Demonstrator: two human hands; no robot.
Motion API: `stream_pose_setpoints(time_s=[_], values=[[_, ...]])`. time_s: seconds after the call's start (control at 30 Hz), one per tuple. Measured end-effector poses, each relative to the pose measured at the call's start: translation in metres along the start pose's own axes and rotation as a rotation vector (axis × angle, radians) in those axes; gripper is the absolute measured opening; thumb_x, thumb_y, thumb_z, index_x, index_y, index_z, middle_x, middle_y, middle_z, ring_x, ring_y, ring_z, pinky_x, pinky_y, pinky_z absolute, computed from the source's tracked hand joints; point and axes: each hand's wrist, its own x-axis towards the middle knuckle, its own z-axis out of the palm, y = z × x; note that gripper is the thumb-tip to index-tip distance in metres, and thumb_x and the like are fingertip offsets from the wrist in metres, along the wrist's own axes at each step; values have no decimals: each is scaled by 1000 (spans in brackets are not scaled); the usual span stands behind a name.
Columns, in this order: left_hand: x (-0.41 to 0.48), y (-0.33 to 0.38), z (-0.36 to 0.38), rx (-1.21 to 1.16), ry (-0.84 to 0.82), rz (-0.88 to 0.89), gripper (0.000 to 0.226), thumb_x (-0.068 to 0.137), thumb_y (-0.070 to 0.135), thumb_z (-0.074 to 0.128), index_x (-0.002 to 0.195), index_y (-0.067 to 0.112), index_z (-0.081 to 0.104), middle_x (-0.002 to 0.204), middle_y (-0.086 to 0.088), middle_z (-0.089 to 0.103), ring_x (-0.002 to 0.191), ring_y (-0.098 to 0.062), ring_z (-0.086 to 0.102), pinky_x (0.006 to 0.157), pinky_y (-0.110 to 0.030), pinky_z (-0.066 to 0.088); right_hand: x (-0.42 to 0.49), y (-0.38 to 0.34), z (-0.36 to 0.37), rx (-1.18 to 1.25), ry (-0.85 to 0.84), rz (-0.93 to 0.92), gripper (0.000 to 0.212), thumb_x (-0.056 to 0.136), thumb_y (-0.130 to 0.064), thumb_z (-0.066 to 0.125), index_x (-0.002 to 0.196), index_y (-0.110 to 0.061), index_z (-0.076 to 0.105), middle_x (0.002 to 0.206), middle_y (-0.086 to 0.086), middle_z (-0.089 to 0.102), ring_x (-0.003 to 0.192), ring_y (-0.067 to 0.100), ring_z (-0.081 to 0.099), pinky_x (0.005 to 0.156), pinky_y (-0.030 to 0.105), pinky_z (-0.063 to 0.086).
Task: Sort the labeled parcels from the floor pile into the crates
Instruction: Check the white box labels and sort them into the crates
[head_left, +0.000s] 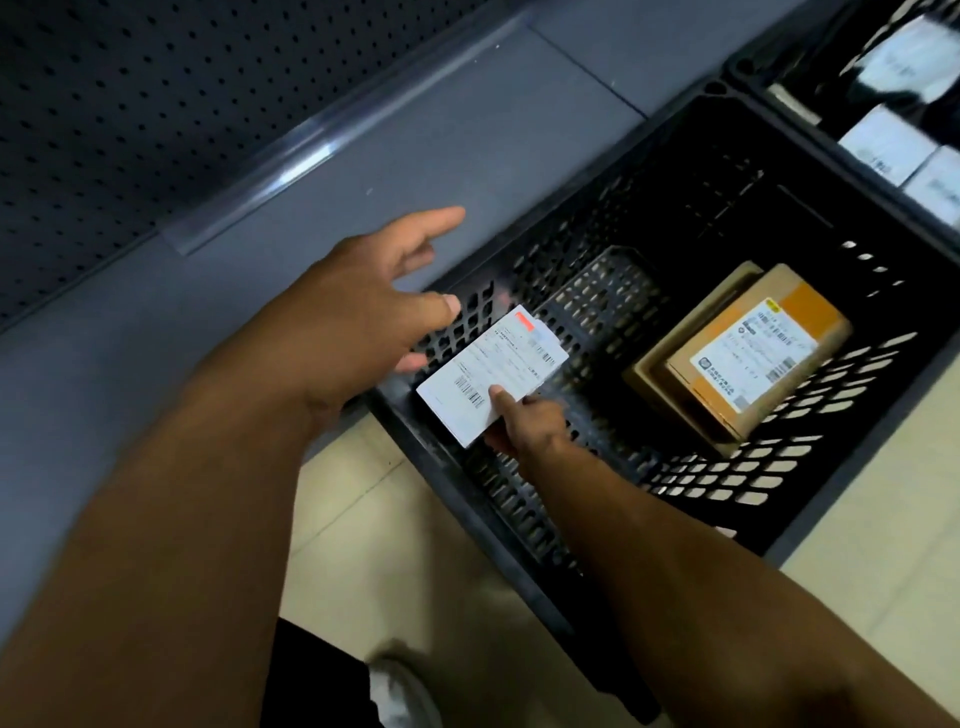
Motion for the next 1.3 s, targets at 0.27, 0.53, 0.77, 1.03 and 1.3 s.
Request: stream_pose_setpoints(time_s=[0.27,0.53,0.77,1.03,1.3], values=[[-3,21,5,268,55,26,59,93,28,64,143,54,45,143,12,54,117,-9,61,102,-38,50,-24,-8,-14,-248,69,-36,64,89,-61,68,111,0,67,98,13,71,77,30,68,57,35,55],[-41,76,37,441,32,-197,50,91,32,65,139,35,55,129,-2,67,120,-27,62,104,-40,48,-175,-94,-60,-817,-38,-360,57,96,-42,65,145,-17,50,128,6,69,117,26,66,102,33,50],[-141,185,44,300,113,-27,52,83,42,59,133,48,47,128,20,65,117,-9,63,97,-39,54,-343,-177,-106,-1111,-83,-863,53,89,-44,53,138,-23,54,117,4,71,99,29,70,82,42,58],[-279,346,-1,-11,290,-62,33,92,10,69,119,31,68,109,15,73,100,1,68,79,-5,46,-532,-302,-143,-855,-292,-989,41,89,-32,64,128,-21,64,102,-5,76,92,11,73,88,39,59],[-435,496,-75,-2,608,103,34,91,20,65,124,26,67,113,8,73,106,-9,69,88,-24,55,-727,-414,-151,-675,-571,-1181,36,92,-20,73,126,-29,66,105,-13,72,96,3,70,82,11,53]])
